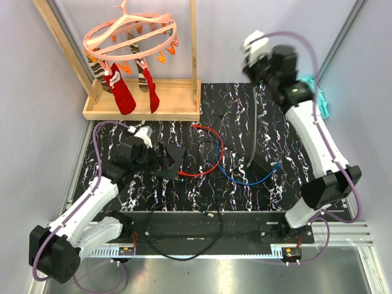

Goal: Insert the plug into the switch port

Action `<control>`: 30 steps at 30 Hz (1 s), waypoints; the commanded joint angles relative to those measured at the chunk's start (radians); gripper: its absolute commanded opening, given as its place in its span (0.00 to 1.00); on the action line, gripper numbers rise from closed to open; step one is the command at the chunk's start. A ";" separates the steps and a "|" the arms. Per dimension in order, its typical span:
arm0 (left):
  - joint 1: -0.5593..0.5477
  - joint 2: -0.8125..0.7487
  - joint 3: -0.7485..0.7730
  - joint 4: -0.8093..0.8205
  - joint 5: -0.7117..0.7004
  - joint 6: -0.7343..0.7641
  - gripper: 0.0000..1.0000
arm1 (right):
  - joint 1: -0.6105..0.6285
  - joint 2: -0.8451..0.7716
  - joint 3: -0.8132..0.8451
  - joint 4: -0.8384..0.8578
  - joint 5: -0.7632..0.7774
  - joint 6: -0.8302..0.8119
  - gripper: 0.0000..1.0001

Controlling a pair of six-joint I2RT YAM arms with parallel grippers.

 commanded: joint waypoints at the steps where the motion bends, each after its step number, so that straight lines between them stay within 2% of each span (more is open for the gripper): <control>1: 0.072 0.052 0.061 0.006 0.005 0.052 0.99 | 0.140 0.069 -0.240 -0.025 -0.059 -0.272 0.00; 4: 0.112 0.094 0.077 0.006 0.012 0.074 0.99 | 0.243 0.090 -0.363 0.010 -0.084 -0.260 0.00; 11: 0.178 0.224 0.138 0.006 -0.003 0.152 0.99 | 0.447 0.078 -0.660 0.222 -0.120 -0.140 0.00; 14: 0.184 0.304 0.187 0.007 -0.006 0.184 0.99 | 0.510 0.106 -0.710 0.256 -0.088 -0.125 0.00; 21: 0.185 0.512 0.322 0.007 0.025 0.232 0.99 | 0.552 0.162 -0.742 0.368 -0.080 -0.125 0.00; 30: 0.185 0.626 0.336 0.032 0.052 0.262 0.98 | 0.567 0.227 -0.734 0.479 -0.106 -0.135 0.00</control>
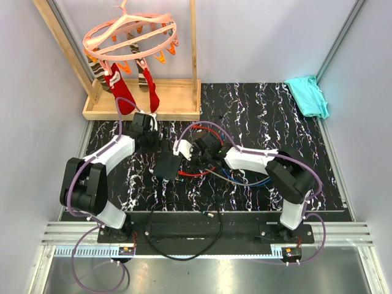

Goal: Insert the plug into the switch port

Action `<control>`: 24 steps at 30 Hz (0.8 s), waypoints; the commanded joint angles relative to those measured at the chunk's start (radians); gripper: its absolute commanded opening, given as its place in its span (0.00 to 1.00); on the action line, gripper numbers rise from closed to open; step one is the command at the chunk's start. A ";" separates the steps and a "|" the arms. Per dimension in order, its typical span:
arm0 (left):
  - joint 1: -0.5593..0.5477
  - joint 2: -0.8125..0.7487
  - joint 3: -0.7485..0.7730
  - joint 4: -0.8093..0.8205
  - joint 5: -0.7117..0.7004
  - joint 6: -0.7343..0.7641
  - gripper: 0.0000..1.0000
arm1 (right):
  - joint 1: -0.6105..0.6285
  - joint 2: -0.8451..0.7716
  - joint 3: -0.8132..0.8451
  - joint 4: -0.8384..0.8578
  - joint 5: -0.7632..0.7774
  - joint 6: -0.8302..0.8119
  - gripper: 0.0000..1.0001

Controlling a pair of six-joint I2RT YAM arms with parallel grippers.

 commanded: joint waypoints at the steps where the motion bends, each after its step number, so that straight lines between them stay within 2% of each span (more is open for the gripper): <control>1: 0.005 0.021 0.021 0.051 0.046 0.036 0.97 | 0.018 0.029 0.016 0.116 -0.019 -0.006 0.00; 8: 0.005 0.065 -0.010 0.076 0.122 0.024 0.93 | 0.021 0.077 0.045 0.107 -0.111 0.035 0.00; 24: 0.003 0.114 -0.010 0.079 0.196 0.019 0.79 | 0.026 0.143 0.096 0.121 -0.094 0.032 0.00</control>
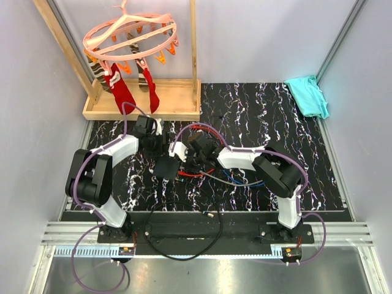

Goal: Insert the plug into the switch port

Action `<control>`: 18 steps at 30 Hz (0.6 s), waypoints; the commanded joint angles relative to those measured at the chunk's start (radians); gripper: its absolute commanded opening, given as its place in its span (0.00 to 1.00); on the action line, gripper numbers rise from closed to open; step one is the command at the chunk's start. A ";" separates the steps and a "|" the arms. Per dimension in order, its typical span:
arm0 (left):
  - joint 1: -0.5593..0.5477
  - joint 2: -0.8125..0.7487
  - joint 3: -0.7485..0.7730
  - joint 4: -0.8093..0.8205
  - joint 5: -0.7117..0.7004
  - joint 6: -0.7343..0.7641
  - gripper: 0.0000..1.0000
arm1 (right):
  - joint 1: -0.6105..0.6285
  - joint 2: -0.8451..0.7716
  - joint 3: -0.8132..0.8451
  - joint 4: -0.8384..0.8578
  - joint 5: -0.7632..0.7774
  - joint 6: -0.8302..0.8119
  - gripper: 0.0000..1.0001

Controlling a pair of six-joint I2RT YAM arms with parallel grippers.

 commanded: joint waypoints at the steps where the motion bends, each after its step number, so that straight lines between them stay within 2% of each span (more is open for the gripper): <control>1: 0.005 0.018 0.006 0.038 0.049 0.006 0.79 | 0.014 0.020 0.051 0.043 -0.014 0.000 0.00; 18: 0.002 0.050 0.010 0.029 0.089 0.001 0.72 | 0.016 0.032 0.074 0.078 -0.003 0.026 0.00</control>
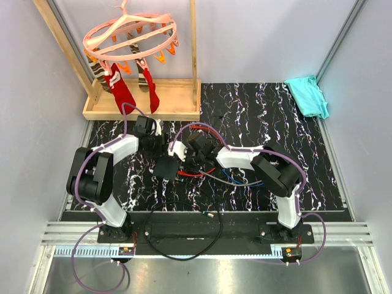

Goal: Insert the plug into the switch port

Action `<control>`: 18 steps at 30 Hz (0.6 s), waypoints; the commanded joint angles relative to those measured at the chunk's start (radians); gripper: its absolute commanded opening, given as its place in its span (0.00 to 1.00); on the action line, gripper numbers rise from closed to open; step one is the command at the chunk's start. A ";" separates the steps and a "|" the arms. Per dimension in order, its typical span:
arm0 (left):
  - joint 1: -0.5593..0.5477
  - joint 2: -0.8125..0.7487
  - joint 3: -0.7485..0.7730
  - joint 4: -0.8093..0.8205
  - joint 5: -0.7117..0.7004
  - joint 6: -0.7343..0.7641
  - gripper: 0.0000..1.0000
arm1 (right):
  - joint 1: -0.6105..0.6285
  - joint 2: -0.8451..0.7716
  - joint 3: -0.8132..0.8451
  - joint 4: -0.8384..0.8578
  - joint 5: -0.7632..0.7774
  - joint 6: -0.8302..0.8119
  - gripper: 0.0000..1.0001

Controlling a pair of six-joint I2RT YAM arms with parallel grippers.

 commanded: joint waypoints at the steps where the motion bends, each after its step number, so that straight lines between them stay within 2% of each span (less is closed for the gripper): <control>1: -0.005 0.021 0.012 0.024 0.078 -0.001 0.72 | 0.014 0.010 0.050 0.080 -0.008 0.021 0.00; 18: -0.026 0.025 -0.002 0.032 0.148 -0.009 0.69 | 0.025 0.021 0.119 0.024 -0.080 0.100 0.00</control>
